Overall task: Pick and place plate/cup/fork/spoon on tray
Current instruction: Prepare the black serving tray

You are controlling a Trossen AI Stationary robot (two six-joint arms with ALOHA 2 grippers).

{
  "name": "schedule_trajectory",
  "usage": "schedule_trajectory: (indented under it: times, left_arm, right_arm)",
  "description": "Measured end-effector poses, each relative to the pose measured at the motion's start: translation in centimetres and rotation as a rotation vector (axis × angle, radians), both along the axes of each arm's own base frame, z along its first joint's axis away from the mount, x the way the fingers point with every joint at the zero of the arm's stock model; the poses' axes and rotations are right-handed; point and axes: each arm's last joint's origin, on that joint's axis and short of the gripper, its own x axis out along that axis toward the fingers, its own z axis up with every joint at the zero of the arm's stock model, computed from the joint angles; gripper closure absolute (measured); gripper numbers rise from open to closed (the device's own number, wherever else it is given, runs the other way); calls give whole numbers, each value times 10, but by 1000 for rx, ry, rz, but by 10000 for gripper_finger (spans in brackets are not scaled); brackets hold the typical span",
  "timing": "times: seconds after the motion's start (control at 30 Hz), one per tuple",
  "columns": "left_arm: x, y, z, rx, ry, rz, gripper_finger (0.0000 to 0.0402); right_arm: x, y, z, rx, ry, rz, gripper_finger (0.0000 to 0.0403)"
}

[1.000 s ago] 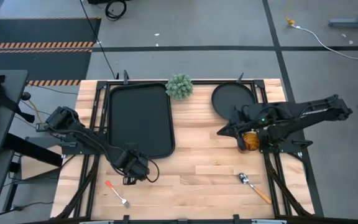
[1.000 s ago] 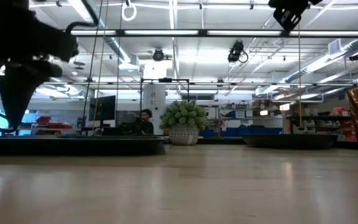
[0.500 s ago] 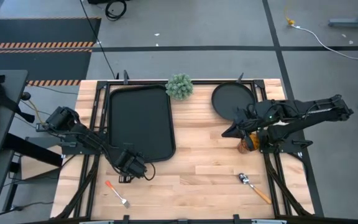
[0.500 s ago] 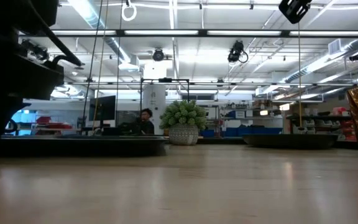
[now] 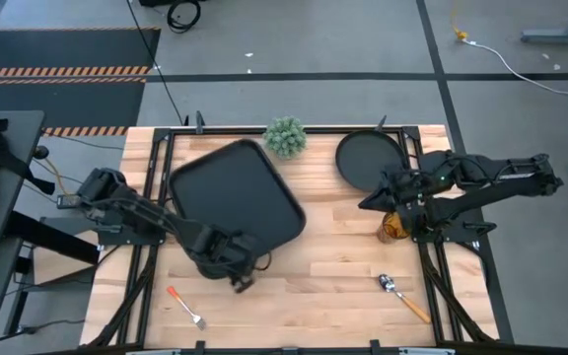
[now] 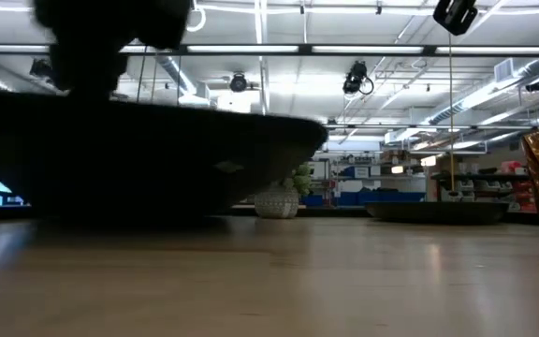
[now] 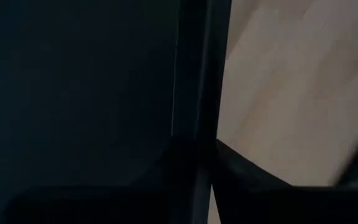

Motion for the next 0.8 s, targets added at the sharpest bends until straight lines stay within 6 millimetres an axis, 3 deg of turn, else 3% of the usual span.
schedule_trajectory:
  times: [0.13,0.23,0.4,0.53,0.67,0.8]
  left_arm:
    - [29,5,20,-87,-83,188,343]
    - [58,7,20,-167,-171,291,344]
    - [115,18,-6,-307,-305,485,347]
    - [151,43,-27,-334,-380,573,364]
    - [171,71,-43,-329,-479,644,394]
    - [180,93,-47,-296,-541,643,394]
  right_arm:
    - [1,-1,-1,-89,-13,27,387]
    - [1,-1,-1,-129,-14,42,387]
    - [-2,-1,-9,-125,70,42,387]
    - [-7,-2,-16,-115,166,35,387]
    - [-10,-2,-24,-122,256,39,387]
    - [-9,-2,-28,-134,304,38,387]
